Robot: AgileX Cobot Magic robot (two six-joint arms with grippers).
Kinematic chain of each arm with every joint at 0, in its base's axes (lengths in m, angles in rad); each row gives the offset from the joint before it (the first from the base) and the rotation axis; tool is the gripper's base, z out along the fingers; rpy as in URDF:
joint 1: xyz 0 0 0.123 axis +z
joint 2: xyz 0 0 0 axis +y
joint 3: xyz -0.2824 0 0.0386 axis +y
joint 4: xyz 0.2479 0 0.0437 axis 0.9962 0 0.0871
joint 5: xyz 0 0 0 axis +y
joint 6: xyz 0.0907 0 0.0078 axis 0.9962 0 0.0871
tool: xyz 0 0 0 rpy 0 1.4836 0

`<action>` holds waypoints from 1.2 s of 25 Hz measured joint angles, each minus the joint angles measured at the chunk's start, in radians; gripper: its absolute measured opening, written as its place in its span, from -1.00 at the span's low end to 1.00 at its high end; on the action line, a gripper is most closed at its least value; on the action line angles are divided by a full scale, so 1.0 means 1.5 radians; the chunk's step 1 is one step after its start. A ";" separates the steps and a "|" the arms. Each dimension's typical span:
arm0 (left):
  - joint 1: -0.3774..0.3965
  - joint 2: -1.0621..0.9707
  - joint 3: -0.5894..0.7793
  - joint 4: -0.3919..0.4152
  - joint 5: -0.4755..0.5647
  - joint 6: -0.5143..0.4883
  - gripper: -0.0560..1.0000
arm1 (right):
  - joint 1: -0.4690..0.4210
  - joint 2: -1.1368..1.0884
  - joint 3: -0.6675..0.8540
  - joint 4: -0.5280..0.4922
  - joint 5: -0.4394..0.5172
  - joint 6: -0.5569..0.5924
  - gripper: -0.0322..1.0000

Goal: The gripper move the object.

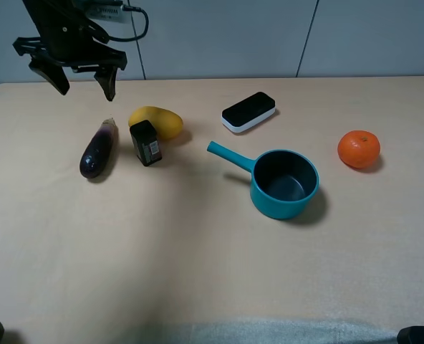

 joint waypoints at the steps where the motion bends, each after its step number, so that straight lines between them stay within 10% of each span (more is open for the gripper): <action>1: 0.000 -0.015 0.000 0.001 0.005 0.000 0.57 | 0.000 0.000 0.000 0.000 0.000 0.000 0.41; 10: 0.000 -0.139 0.030 0.004 0.049 0.000 0.57 | 0.000 0.000 0.000 0.000 0.000 0.000 0.41; 30: 0.101 -0.561 0.508 0.031 -0.056 0.001 0.57 | 0.000 0.000 0.000 0.000 0.000 0.000 0.41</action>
